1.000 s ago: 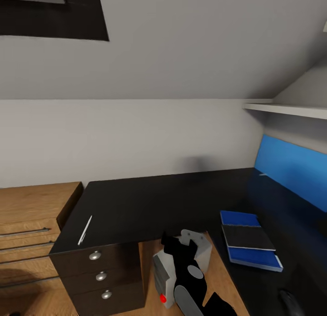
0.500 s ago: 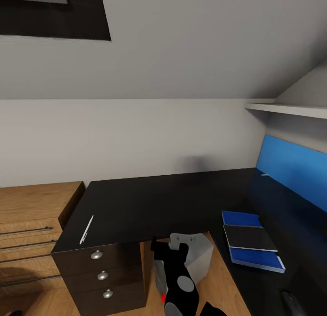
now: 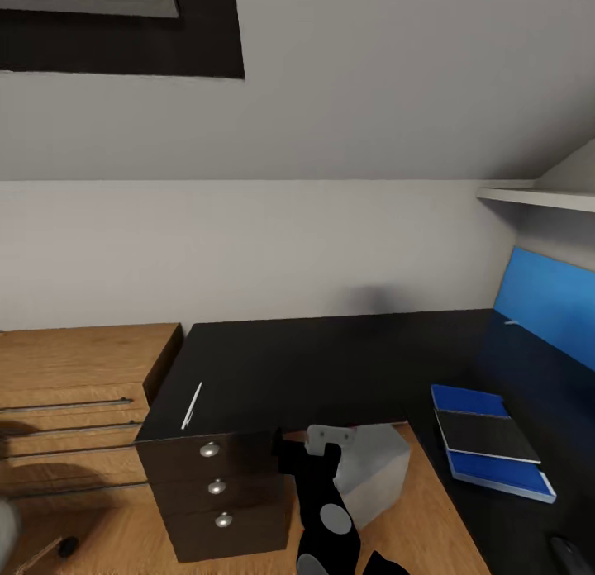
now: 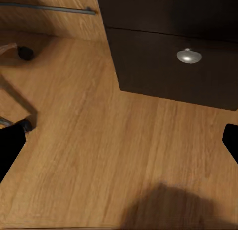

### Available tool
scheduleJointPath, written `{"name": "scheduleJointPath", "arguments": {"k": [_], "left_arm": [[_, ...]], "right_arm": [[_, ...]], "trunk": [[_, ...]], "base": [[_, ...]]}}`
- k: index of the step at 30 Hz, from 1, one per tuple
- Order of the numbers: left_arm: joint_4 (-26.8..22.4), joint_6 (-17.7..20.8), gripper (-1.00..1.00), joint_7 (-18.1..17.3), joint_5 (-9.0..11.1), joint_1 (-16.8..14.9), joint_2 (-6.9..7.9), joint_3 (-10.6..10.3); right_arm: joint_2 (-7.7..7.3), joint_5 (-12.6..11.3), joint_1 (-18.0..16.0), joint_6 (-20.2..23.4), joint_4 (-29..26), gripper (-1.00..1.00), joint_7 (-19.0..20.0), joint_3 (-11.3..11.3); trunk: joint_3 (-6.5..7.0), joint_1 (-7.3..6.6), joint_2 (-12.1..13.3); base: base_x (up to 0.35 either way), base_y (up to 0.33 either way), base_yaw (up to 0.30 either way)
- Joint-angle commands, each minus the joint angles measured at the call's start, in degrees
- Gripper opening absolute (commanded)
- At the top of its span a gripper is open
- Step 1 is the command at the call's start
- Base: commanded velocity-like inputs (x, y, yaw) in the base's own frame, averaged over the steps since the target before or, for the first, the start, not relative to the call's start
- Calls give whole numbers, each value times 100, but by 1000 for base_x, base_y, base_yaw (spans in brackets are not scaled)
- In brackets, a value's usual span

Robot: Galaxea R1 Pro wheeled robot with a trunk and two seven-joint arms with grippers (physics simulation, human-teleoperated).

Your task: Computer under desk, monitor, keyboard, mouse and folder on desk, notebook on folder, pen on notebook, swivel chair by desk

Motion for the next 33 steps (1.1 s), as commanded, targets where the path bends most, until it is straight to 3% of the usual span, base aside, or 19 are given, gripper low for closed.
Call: {"name": "scheduleJointPath", "arguments": {"k": [1, 16, 33], "left_arm": [[-6, -26, 100, 36, 60, -2, 9, -31], [-6, -26, 100, 36, 60, -2, 9, -32], [-6, -24, 100, 72, 60, -2, 9, -23]], "right_arm": [[0, -18, -6, 39, -8, 100, -40, 9], [1, -18, -6, 47, -8, 100, -40, 24], [9, 165, -6, 48, 1, 100, -37, 50]], "trunk": [[-6, -1, -4], [-51, -1, -4], [-140, -1, -4]], "base": [[-166, 275, 270], [-88, 267, 265], [4, 15, 233]]}}
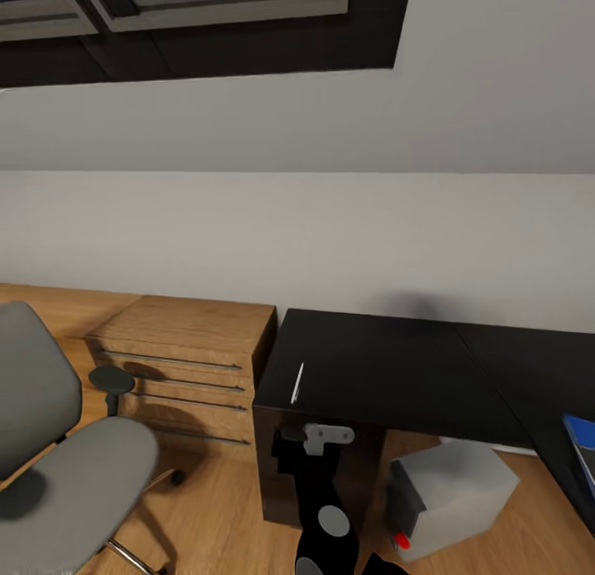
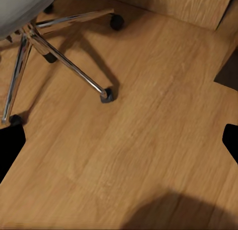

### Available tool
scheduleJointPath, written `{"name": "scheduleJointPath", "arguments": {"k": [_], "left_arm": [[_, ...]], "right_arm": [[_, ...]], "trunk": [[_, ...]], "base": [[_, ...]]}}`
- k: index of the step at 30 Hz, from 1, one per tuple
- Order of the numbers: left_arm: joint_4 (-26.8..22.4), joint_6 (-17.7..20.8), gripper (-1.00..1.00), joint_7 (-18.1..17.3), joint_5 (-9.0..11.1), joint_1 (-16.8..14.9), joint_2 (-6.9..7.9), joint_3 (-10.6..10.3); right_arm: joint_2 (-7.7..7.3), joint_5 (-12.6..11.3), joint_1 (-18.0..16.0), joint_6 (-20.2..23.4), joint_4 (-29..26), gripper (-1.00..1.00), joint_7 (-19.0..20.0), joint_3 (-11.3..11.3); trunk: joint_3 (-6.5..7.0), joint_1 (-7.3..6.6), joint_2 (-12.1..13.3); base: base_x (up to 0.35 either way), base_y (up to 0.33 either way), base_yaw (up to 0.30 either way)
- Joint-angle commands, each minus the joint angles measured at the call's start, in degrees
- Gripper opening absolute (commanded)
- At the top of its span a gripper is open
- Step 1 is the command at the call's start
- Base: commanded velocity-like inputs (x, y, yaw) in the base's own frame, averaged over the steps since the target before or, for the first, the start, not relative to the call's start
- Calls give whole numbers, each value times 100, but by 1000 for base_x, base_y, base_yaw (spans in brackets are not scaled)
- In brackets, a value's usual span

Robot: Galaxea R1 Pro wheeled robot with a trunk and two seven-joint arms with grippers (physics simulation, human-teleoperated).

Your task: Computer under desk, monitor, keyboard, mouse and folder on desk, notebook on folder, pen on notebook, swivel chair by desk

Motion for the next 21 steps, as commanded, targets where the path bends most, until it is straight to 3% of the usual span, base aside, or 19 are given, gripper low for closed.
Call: {"name": "scheduleJointPath", "arguments": {"k": [1, 9, 21], "left_arm": [[-8, -26, 100, 36, 60, -1, 8, -28], [-8, -26, 100, 36, 58, -1, 8, -37], [-8, -27, 100, 36, 52, -1, 6, -40]], "right_arm": [[0, -18, -6, 38, -8, 100, -36, 8], [0, -9, -6, 38, -14, 100, -40, 9], [-9, -9, -6, 38, -35, 100, -35, 17]], "trunk": [[-12, 0, -4], [-63, 0, -4], [-74, 0, -4]], "base": [[0, 0, 194], [0, 0, 162], [0, 0, 14]]}}
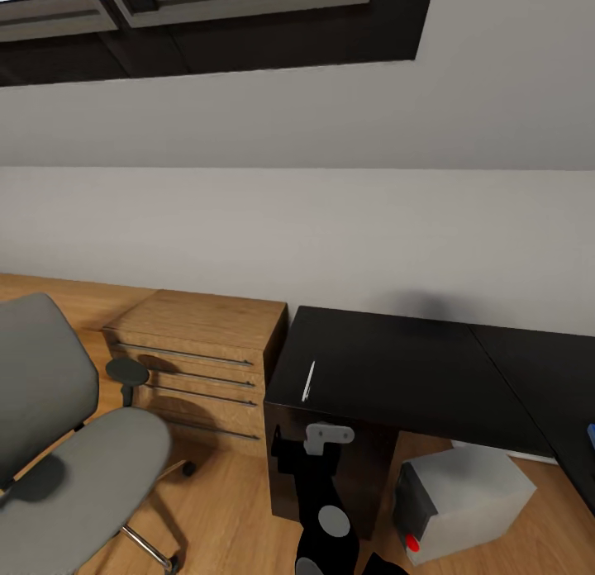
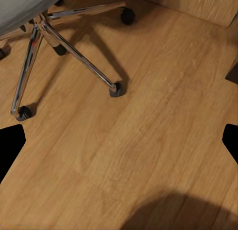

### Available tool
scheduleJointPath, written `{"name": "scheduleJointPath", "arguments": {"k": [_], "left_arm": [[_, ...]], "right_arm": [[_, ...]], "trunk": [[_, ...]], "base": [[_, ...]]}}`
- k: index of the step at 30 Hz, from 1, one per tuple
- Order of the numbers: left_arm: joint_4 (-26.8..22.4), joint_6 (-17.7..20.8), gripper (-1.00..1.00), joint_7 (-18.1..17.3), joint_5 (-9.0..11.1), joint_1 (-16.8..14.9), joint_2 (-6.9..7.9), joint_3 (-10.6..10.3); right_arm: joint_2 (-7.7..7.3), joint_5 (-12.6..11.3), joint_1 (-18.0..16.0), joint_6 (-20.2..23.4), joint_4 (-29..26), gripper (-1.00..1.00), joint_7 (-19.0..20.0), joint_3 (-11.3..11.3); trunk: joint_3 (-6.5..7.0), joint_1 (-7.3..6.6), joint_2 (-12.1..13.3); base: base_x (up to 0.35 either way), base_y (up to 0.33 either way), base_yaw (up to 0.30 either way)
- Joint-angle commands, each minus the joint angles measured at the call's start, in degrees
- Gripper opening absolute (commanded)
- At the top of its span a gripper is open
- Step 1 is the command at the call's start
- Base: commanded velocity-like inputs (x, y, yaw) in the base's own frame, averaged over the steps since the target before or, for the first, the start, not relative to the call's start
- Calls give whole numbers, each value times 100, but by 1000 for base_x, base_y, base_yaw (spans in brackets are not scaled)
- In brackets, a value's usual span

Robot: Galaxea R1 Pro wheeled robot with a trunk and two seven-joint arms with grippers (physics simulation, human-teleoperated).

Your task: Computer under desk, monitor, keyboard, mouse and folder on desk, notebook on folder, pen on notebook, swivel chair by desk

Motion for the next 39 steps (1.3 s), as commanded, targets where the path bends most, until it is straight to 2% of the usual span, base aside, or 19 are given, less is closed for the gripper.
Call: {"name": "scheduleJointPath", "arguments": {"k": [1, 34, 39], "left_arm": [[-8, -26, 100, 34, 59, -1, 7, -32], [-8, -26, 100, 19, 59, -1, 1, -43], [-8, -26, 100, 15, 59, -1, 1, -43]], "right_arm": [[0, -19, -6, 38, -8, 100, -41, 8], [-8, 0, -6, 38, -24, 100, -36, 13], [-20, 95, -6, 31, -32, 100, -37, 162]], "trunk": [[-5, 0, -3], [-5, 0, -3], [-5, 0, -3]], "base": [[0, 0, 0], [0, 0, 0], [0, 0, 0]]}}
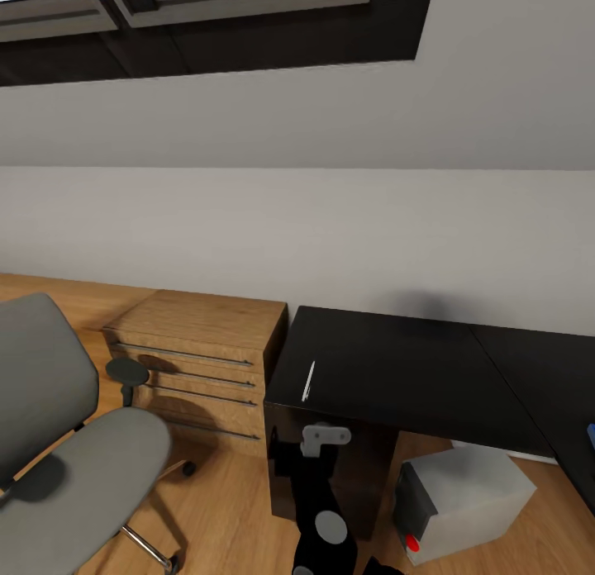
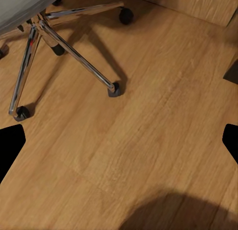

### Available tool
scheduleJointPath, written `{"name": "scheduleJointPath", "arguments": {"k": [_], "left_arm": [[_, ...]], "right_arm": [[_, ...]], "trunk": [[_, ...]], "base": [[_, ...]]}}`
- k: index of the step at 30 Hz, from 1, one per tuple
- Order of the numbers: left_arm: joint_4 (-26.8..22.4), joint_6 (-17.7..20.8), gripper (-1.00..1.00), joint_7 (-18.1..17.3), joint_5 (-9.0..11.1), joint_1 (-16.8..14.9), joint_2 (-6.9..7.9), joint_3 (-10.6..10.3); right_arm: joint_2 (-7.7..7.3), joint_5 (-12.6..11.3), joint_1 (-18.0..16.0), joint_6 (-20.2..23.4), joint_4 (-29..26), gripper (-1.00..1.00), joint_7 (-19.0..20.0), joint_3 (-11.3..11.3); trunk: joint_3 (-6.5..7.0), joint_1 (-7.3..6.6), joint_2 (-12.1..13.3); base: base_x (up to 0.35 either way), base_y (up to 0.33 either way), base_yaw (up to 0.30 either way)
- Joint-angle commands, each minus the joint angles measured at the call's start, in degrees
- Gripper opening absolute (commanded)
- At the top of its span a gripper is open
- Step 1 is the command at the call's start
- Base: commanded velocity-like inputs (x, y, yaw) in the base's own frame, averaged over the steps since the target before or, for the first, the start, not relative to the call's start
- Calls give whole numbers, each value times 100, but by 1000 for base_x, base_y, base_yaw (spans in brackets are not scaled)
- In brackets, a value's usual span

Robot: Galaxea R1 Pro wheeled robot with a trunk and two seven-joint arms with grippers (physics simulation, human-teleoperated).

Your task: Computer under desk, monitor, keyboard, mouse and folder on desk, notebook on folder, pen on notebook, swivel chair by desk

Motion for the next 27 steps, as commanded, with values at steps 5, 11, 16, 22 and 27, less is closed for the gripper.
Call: {"name": "scheduleJointPath", "arguments": {"k": [5, 11, 16, 22, 27], "left_arm": [[-8, -26, 100, 29, 54, -1, 15, -20], [-8, -26, 100, 39, 54, -1, 18, -6], [-8, -26, 100, 52, 58, -1, 17, -10], [-8, -26, 100, 58, 53, -1, 17, -18], [-8, -26, 100, 56, 51, -1, 14, -27]], "right_arm": [[-6, -2, -7, 40, -2, 100, -31, 44], [-14, 0, -7, 37, 7, 100, 1, 18], [-16, 0, -7, 39, 11, 100, 6, 15], [-26, 3, -7, 37, 13, 100, 15, 10], [-25, 8, -7, 36, 37, 100, 15, 11]], "trunk": [[-5, 0, -3], [-5, 0, -3], [-5, 0, -3], [-5, 0, -3], [-5, 0, -3]], "base": [[0, 0, 0], [0, 0, 0], [0, 0, 0], [0, 0, 0], [0, 0, 0]]}}
